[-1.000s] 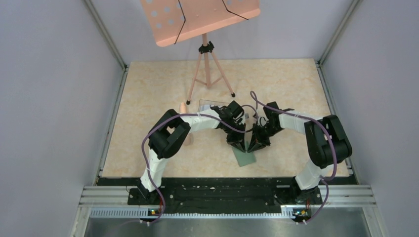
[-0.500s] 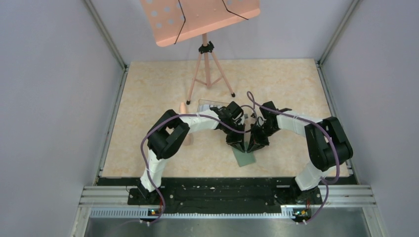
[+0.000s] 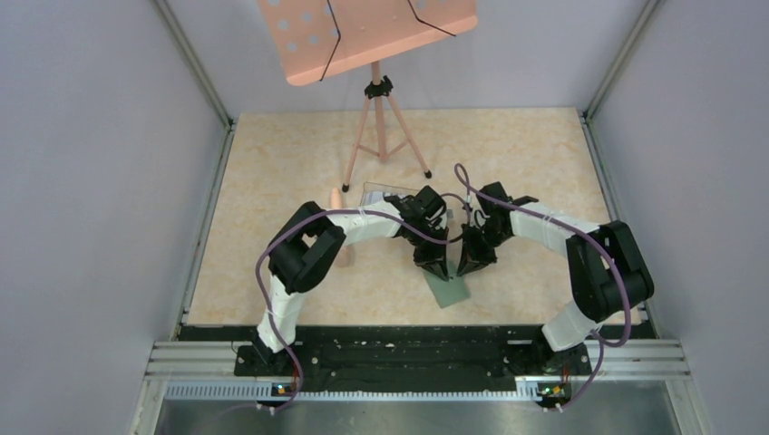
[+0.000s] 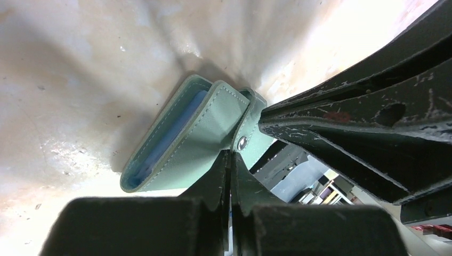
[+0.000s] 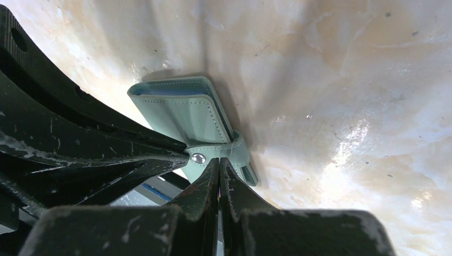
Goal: Put the credit cards into the card holder
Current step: Close the card holder at the center of the board.
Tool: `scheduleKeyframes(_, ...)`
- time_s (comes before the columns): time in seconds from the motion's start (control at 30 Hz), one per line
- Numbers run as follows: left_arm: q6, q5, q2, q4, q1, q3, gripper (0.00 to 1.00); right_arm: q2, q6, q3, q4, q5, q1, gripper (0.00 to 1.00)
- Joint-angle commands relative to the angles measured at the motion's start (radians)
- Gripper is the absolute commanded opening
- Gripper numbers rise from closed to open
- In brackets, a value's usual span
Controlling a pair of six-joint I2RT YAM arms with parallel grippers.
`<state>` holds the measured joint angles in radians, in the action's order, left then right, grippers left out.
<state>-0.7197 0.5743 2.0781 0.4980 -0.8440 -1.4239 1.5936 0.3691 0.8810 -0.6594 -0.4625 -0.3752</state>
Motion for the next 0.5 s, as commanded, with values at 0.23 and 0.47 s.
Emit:
scheduleKeyframes(0.23, -0.037, 0.026, -0.086, -0.001, 0.001, 0.004, 0.00, -0.047, -0.004, 0.046, -0.007, 0.002, -0.006, 0.00)
scheduleKeyframes(0.47, -0.043, 0.026, -0.085, 0.023, -0.013, 0.031, 0.00, -0.053, -0.005, 0.051, -0.008, -0.015, -0.007, 0.00)
